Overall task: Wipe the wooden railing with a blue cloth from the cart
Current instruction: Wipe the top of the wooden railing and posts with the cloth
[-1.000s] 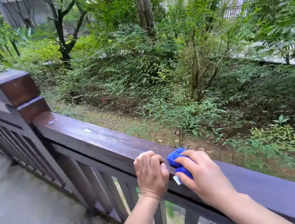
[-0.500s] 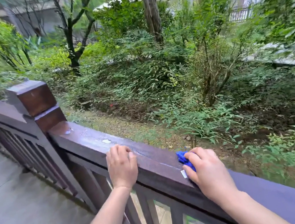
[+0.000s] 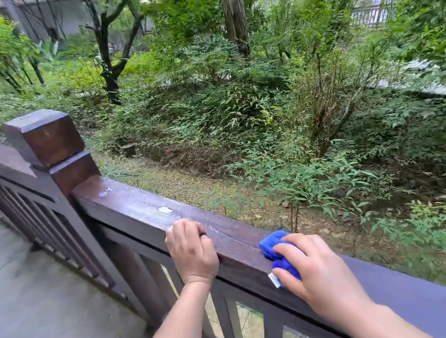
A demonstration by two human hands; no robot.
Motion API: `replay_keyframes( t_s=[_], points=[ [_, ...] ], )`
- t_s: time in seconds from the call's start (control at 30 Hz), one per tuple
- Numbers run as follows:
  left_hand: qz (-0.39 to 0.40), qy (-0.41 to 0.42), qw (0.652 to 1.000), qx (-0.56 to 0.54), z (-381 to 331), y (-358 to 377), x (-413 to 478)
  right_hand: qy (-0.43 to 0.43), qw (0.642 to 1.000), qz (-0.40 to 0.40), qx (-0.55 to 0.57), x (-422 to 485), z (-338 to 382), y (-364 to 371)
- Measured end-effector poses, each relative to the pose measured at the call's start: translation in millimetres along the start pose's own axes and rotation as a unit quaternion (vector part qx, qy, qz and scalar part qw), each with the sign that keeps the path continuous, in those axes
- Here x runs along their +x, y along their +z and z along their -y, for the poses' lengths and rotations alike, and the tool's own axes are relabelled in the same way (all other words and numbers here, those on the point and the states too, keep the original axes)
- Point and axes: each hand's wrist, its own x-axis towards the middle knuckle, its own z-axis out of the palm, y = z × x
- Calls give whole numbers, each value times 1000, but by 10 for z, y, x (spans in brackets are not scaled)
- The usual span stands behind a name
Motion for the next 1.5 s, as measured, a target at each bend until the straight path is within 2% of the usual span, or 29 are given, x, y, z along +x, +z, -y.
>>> replay_keyframes(
  t_s=[0.17, 0.33, 0.4, 0.5, 0.57, 0.7, 0.73, 0.87, 1.0, 1.03, 1.13, 1.2, 1.3, 1.43, 1.5],
  points=[
    [16, -5, 1000, 7, -21, -28, -3, 77, 996, 34, -10, 414, 123, 64],
    [15, -4, 1000, 11, -29, -25, 5, -6, 1000, 22, 11, 144, 131, 80],
    [16, -6, 1000, 11, -29, -21, 3, 4, 1000, 23, 7, 236, 95, 99],
    [22, -4, 1000, 17, -24, -33, 6, 63, 997, 47, -11, 567, 217, 169],
    [26, -1, 999, 23, -21, -39, 12, 42, 998, 52, -8, 582, 322, 205],
    [22, 8, 999, 26, 18, -12, 4, -52, 998, 29, 12, 239, 231, 180],
    [21, 8, 999, 26, 24, -5, 1, -46, 999, 27, 7, 277, 194, 185],
    [18, 3, 999, 31, 31, 5, -17, 70, 997, 29, -30, 625, 354, 211],
    [13, 7, 999, 36, 51, 12, -17, -12, 999, 24, -36, 312, 397, 129],
    [12, 6, 999, 36, 50, 14, -19, 11, 999, 19, -37, 261, 305, 16],
    [11, 6, 999, 34, 51, 26, -13, 167, 985, -38, -33, 259, 34, -288],
    [9, 11, 999, 36, 53, 20, -25, 197, 978, -46, -38, 235, -37, -336],
    [11, 6, 999, 35, 35, 16, -13, 149, 988, -33, -3, 100, 100, -207],
    [24, 3, 999, 36, 22, -8, -14, 7, 1000, 12, 10, 161, 288, 154],
    [34, 2, 999, 38, 17, -41, -18, 21, 1000, 19, 8, 468, 295, 258]
  ],
)
